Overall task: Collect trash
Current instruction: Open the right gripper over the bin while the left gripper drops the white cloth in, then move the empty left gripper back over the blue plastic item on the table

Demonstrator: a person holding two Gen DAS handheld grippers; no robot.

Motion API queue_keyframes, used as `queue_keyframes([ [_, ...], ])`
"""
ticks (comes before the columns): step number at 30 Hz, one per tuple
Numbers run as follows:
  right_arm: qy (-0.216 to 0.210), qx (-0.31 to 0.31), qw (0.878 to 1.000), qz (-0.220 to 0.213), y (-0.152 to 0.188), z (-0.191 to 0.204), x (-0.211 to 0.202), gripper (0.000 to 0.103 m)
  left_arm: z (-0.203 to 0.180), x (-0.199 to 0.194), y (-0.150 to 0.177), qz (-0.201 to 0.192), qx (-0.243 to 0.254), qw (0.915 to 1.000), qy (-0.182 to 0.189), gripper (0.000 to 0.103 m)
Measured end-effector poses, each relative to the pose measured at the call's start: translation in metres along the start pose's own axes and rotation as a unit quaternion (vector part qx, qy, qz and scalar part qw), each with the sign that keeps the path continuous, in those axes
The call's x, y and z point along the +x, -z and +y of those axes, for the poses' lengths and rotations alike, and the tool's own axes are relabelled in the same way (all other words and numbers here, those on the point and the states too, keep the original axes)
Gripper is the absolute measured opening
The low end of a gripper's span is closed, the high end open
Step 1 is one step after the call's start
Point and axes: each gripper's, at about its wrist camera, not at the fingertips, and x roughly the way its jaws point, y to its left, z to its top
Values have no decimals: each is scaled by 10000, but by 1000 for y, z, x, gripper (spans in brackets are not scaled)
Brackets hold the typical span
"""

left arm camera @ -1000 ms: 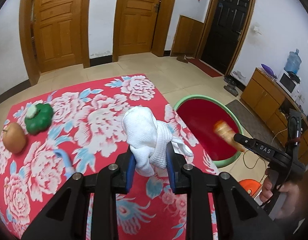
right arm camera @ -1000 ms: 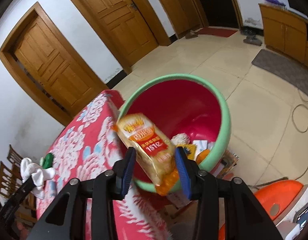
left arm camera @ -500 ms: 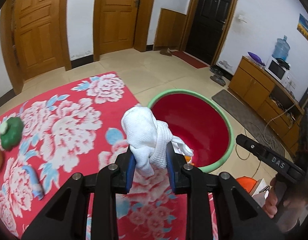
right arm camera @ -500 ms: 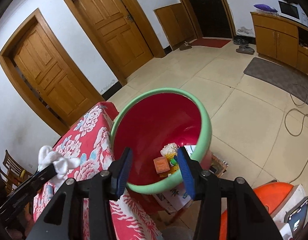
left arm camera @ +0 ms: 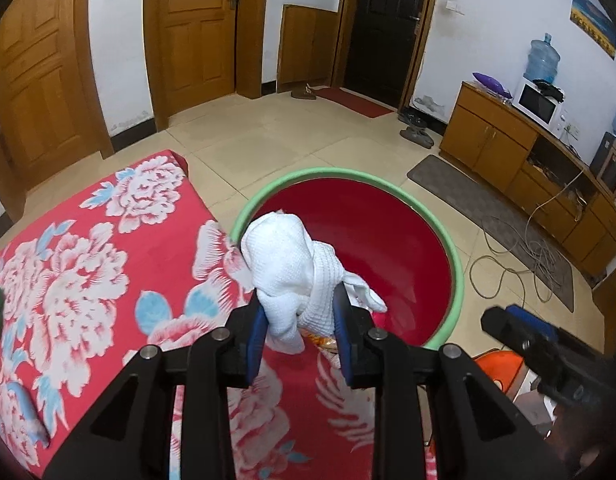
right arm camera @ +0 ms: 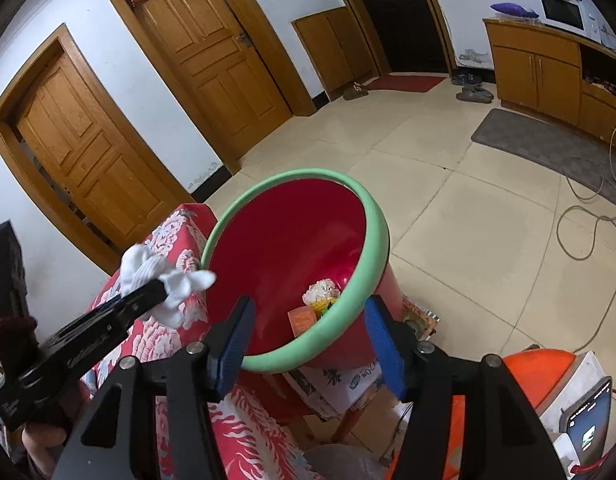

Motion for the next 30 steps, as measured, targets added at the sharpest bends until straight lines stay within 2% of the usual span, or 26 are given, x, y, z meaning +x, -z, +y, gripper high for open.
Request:
queue_keyframes([
  [2,-5,33,10000,17,1,-3,1,62,0,3,0,84,-118,9999,22,42],
  [4,-28,87,10000,11,-1,-6,2,65,0,5,1,115,-191,9997,50,46],
  [12,-100,118,9999,5,2,-8,1,70,8,-12,8,43,-349,9994,-23,46],
  [19,-217,31,9998,28,8,2,-3,73,33,-29,19,54,-739,9972,-108,46],
  [23,-315,-75,9994,106,12,12,-7,76,47,-44,26,-37,-899,9955,-312,46],
  [30,-375,-220,9988,206,20,27,-8,76,71,-62,38,-101,-1073,9913,-761,47],
])
